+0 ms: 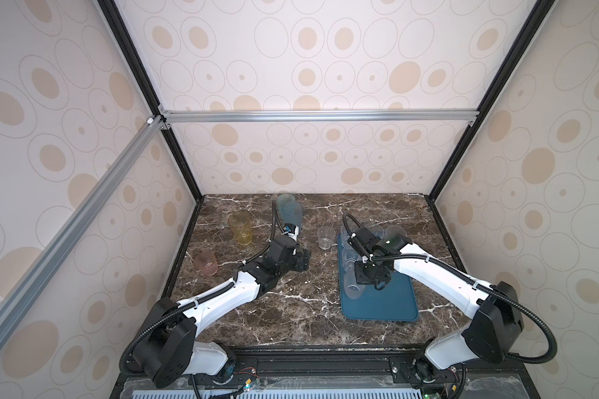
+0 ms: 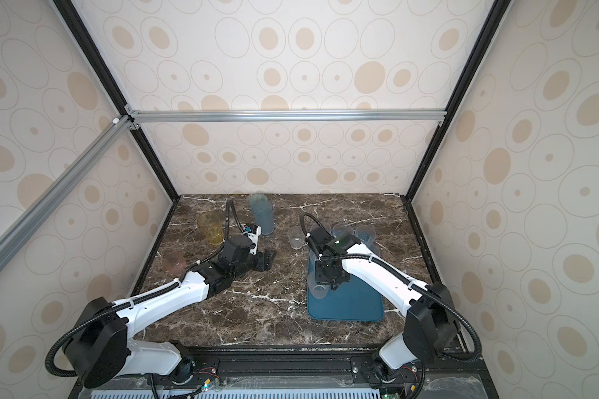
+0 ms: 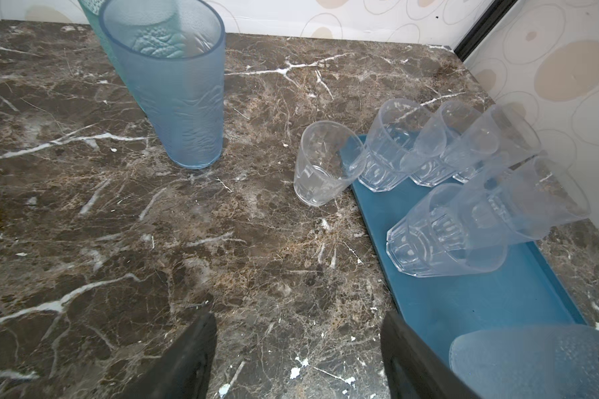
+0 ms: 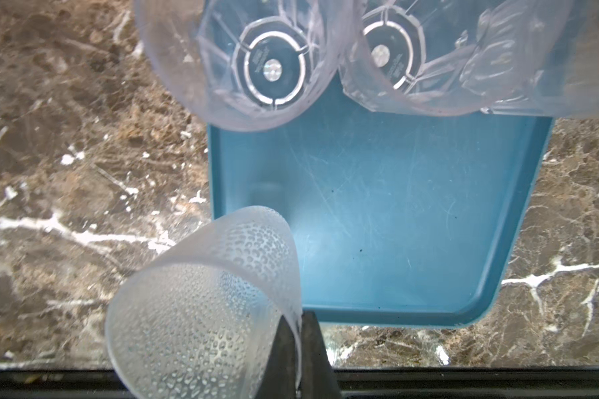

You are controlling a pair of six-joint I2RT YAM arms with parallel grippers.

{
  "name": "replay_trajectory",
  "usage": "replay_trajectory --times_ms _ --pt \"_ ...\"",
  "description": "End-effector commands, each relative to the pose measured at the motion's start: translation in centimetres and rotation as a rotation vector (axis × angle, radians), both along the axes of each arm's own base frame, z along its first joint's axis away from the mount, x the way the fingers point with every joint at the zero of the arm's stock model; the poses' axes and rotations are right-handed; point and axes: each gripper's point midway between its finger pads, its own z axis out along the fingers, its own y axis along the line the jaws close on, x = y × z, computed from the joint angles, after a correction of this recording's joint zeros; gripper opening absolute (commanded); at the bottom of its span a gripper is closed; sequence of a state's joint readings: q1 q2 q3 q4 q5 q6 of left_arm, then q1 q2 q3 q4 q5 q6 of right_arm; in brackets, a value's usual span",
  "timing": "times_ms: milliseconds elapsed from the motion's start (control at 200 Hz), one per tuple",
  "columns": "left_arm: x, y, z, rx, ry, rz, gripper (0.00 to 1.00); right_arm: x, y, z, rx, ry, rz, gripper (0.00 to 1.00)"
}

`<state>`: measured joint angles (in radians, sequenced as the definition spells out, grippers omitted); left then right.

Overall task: Place the glasses into the tray
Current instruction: Place the glass on the tray.

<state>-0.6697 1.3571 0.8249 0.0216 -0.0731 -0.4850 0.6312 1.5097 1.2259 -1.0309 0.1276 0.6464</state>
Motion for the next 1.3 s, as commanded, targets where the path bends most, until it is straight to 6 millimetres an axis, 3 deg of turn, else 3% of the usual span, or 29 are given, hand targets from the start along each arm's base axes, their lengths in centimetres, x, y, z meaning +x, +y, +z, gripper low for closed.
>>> replay_trajectory --times_ms 0,315,580,710,1045,1295 --pt "0.5 -0.2 1.1 -0.024 -0.031 0.031 0.75 1.4 -0.5 -0.9 -0.001 -0.027 -0.039 0.01" --pt "0.4 0.3 0.7 0.006 -0.035 0.036 0.76 3.0 0.3 -2.6 0.041 -0.011 -0.070 0.00" --pt "0.6 1.7 1.7 0.081 -0.079 0.066 0.78 2.3 0.1 -2.6 0.039 0.015 -0.077 0.01" --pt "0.6 1.7 1.8 0.083 -0.089 0.064 0.80 2.1 0.3 -2.7 0.037 0.043 -0.072 0.07" --pt "0.9 2.2 2.9 0.118 -0.109 0.056 0.80 2.2 1.2 0.2 0.097 0.022 -0.042 0.36" --pt "3.0 4.5 3.8 0.019 -0.078 0.046 0.74 3.2 1.7 4.4 0.160 -0.069 -0.044 0.40"
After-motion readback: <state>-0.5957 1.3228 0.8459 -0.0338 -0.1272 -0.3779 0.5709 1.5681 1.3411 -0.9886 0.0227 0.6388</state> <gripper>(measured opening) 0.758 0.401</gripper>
